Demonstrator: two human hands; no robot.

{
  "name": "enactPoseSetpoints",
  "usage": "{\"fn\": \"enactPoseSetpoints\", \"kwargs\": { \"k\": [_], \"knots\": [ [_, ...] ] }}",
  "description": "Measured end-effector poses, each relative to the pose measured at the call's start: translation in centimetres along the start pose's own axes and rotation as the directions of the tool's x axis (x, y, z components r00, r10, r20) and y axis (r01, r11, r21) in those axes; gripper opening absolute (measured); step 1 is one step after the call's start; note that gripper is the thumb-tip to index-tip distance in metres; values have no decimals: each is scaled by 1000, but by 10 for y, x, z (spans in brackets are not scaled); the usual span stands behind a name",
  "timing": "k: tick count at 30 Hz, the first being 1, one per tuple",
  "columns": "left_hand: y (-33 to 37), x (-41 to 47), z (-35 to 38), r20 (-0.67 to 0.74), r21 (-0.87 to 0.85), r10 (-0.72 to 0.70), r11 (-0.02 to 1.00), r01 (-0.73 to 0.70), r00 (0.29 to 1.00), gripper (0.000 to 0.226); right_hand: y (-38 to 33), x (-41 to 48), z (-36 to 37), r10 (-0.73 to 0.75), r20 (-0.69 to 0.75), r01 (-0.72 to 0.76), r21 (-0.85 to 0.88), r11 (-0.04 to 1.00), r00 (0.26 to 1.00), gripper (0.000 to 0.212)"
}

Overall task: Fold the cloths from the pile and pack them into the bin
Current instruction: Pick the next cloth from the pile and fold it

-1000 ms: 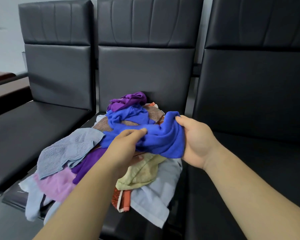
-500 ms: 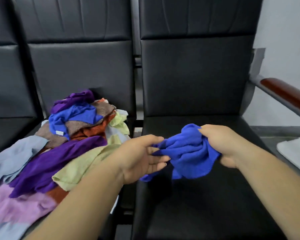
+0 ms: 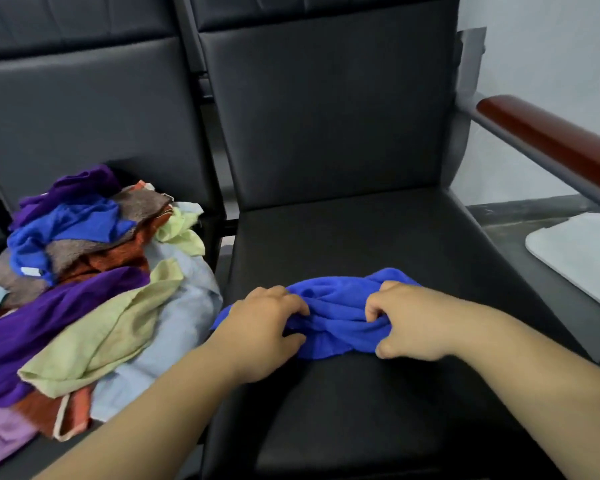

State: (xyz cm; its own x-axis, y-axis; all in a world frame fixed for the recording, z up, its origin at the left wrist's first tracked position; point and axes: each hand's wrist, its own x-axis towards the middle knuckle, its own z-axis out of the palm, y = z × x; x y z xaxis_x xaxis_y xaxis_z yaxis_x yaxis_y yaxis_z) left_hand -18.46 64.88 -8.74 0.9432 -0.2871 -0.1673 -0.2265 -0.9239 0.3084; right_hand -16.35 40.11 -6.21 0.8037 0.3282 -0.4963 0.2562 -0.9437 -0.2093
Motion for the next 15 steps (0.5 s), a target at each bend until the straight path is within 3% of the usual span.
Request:
{"fn": "enactPoseSetpoints", "kwargs": {
  "k": [5, 7, 9, 11, 13, 15],
  "knots": [
    [6, 3, 8, -102, 35, 104, 994, -101, 989, 50, 2, 19, 4, -57, -92, 51, -59, 997, 994, 2],
    [8, 4, 13, -149, 36, 153, 988, -149, 977, 49, 4, 20, -2, -52, -106, 52, -2, 999, 993, 9],
    [9, 5, 17, -189, 16, 172, 985, -172, 967, 49, 5, 21, -7, -41, -148, 71, 198, 978, 988, 13],
    [11, 6, 16, -232, -81, 151, 981, -174, 961, 37, 2, 18, -9, -32, -185, 117, 468, 876, 982, 9],
    [15, 6, 10, -279, -256, 81, 954, -156, 957, 10, -3, 14, -10, -30, -198, 156, 663, 732, 980, 14],
    [17, 6, 3, -251, -508, -35, 856, -101, 967, 10, -10, 10, -10, 0, -214, 164, 751, 640, 977, 22]
  ]
}}
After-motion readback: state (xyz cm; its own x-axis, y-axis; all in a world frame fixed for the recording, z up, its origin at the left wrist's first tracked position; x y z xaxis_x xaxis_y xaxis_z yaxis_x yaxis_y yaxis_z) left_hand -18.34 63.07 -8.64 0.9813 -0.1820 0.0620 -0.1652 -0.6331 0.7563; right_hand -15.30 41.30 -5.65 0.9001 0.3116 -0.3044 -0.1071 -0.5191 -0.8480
